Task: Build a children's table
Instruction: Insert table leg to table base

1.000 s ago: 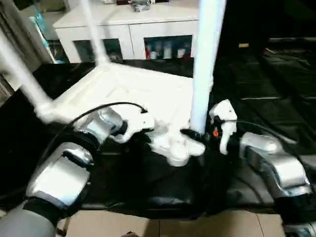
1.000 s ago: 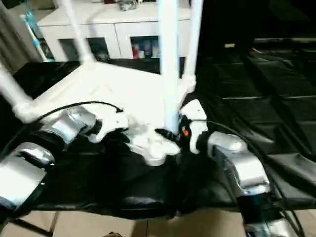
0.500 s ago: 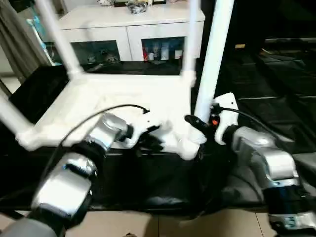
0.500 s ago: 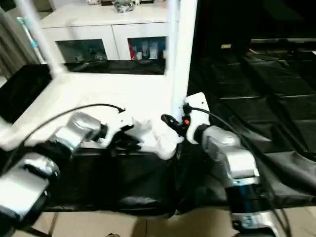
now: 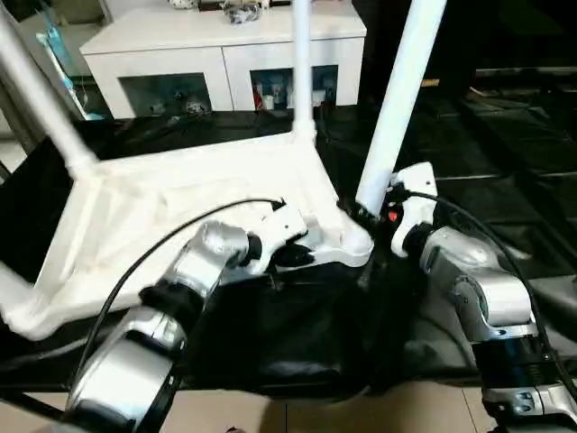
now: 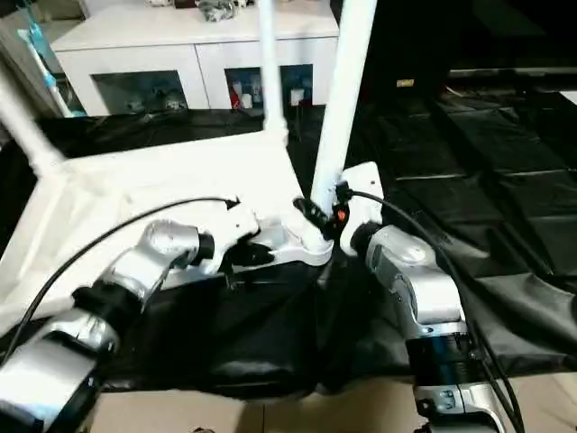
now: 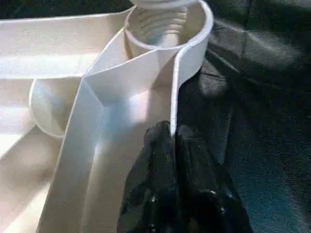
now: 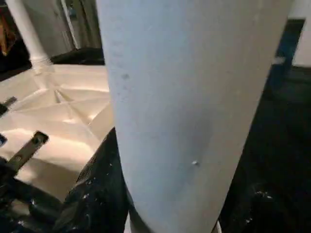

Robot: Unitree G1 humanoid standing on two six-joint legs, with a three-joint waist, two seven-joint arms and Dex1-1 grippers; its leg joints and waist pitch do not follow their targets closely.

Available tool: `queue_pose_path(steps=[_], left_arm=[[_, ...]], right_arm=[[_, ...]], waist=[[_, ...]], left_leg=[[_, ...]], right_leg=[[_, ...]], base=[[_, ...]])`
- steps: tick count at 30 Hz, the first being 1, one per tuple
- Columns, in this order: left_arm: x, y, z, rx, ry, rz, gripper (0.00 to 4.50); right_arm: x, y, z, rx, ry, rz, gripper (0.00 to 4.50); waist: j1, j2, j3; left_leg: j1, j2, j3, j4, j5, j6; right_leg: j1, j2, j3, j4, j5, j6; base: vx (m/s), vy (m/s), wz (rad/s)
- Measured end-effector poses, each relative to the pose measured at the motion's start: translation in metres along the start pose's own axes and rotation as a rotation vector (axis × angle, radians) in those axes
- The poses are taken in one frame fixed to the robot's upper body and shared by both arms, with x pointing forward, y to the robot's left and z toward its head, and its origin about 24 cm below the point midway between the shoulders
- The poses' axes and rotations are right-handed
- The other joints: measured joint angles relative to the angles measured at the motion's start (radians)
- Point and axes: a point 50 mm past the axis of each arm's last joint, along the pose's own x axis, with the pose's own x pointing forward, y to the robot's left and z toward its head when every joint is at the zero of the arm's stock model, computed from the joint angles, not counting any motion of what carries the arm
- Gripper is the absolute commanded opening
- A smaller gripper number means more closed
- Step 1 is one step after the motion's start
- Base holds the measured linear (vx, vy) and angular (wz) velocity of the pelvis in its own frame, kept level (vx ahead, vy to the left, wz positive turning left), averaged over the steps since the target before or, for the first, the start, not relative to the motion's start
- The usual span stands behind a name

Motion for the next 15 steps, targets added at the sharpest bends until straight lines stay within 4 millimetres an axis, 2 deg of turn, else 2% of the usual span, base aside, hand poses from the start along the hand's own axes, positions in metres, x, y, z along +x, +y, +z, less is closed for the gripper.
queue_pose_path(steps=[6,10,13,15], left_arm=[[-0.004,-0.004,-0.002,0.000,-0.023,-0.006,0.00],[-0.013,-0.006,-0.007,0.019,-0.016,-0.021,0.00],[-0.019,-0.008,-0.009,0.029,-0.010,-0.045,0.00],[-0.023,-0.009,-0.011,0.033,-0.002,-0.061,0.00]], right_arm=[[0.007,0.004,0.000,0.013,-0.043,0.082,1.88],[0.013,0.008,-0.001,-0.028,-0.042,0.146,1.88],[0.015,0.011,-0.004,-0.047,-0.041,0.197,1.88],[0.017,0.011,-0.004,-0.048,-0.034,0.217,1.88]], waist=[[-0.001,-0.011,0.000],[-0.009,-0.036,0.002],[-0.011,-0.051,0.001],[-0.013,-0.057,0.001]], left_leg=[[-0.002,0.000,0.002,-0.005,0.002,0.005],[0.000,0.004,0.004,-0.006,0.002,0.005],[0.000,0.004,0.005,-0.006,0.001,0.002],[0.000,0.004,0.005,-0.006,0.000,0.000]], right_leg=[[-0.004,0.000,0.000,-0.003,0.000,0.000],[-0.004,0.002,-0.001,-0.002,-0.001,0.001],[-0.004,0.002,0.000,-0.002,-0.001,0.001],[-0.004,0.002,0.000,-0.002,-0.001,0.001]], base=[[0.000,0.000,0.00],[0.000,0.000,0.00],[0.000,0.000,0.00],[0.000,0.000,0.00]])
